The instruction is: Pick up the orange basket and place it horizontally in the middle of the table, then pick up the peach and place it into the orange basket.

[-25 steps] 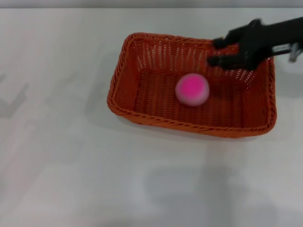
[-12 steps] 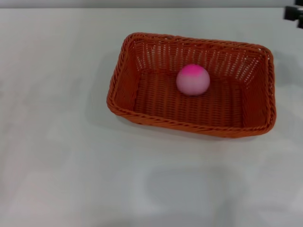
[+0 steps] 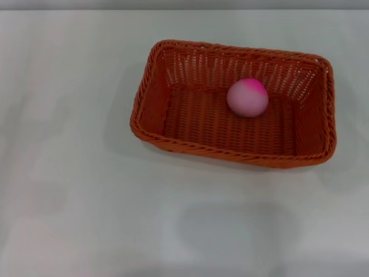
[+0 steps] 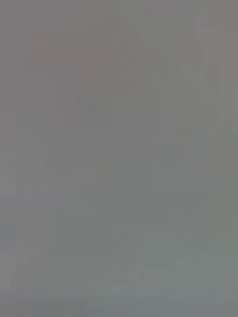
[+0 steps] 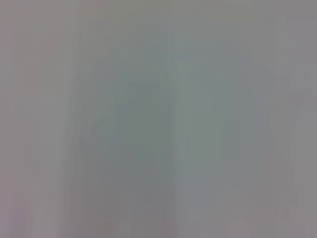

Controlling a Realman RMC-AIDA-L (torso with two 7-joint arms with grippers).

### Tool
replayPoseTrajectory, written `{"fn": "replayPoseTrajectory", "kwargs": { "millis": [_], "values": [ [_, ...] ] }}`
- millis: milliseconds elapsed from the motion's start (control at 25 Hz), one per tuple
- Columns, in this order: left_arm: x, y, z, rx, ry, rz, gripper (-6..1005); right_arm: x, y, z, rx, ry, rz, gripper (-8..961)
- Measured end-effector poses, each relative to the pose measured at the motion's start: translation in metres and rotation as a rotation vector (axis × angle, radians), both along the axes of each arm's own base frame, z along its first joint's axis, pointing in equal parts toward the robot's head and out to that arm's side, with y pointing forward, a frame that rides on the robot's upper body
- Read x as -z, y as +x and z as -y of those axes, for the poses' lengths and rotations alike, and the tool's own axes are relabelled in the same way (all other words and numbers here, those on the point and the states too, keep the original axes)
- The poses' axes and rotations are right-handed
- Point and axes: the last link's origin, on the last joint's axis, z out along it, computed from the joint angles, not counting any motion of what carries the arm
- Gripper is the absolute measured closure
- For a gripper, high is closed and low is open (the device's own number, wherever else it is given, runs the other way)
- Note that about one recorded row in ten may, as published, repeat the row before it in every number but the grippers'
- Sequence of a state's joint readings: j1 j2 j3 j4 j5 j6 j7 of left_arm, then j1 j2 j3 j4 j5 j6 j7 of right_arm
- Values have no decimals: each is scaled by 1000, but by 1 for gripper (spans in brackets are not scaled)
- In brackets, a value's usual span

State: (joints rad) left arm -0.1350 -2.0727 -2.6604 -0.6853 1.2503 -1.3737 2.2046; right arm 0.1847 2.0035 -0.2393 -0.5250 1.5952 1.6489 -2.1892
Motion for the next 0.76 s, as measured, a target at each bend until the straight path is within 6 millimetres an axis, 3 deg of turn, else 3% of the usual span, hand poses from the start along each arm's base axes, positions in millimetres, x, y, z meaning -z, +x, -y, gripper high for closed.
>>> {"fn": "replayPoseTrajectory", "kwargs": {
  "millis": [240,440,760],
  "values": [
    [4,-4,3,-9,47,-14,255,27,15,15,90,210,-1,439],
    [9,-9,7,-23,114,-5,255,38,24,13,191,274,-11,436],
    [22,-11,10,-38,199,-8,255,53,28,11,268,319,50,256]
  ]
}}
